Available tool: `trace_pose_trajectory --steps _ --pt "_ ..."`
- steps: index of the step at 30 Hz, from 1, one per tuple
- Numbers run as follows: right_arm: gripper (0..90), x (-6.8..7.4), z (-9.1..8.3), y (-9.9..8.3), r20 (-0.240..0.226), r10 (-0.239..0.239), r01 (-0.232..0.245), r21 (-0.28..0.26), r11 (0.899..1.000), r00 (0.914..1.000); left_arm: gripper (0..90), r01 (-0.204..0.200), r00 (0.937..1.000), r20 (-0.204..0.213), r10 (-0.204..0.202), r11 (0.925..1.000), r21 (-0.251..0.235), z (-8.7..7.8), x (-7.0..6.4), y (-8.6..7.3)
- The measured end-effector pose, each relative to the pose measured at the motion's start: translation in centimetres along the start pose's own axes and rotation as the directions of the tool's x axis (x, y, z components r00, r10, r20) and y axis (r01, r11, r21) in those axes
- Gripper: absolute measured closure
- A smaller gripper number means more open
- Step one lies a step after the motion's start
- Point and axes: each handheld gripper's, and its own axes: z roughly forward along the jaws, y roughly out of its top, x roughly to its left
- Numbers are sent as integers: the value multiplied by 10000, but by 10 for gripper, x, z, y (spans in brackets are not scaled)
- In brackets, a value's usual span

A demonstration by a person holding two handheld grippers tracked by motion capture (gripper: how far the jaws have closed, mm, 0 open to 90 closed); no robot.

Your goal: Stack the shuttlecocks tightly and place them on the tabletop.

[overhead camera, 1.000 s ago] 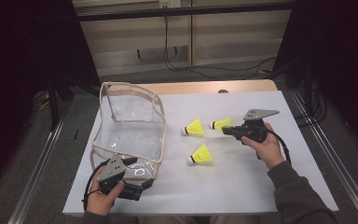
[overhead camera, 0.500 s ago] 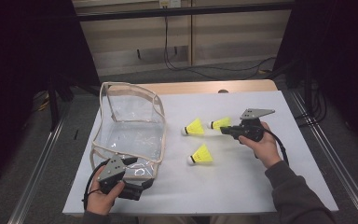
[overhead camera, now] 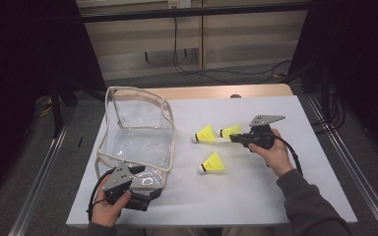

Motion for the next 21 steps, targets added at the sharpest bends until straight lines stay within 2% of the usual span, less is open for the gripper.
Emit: trace_pose_trajectory --steps 7,12,16,21 --pt "892 1 6 5 -97 46 -47 -151 9999 9999 46 18 10000 -4 -18 10000 -36 0 -1 0" --pt "892 0 8 7 -76 -26 25 -86 10000 10000 46 7 10000 -2 -7 10000 -1 0 0 0" --pt "892 -3 11 4 -102 227 -227 13 9997 9997 46 1 10000 7 -1 10000 25 0 0 0" --pt "891 -5 15 2 -90 215 -214 123 9997 9997 47 16 10000 25 -16 10000 2 0 0 0"
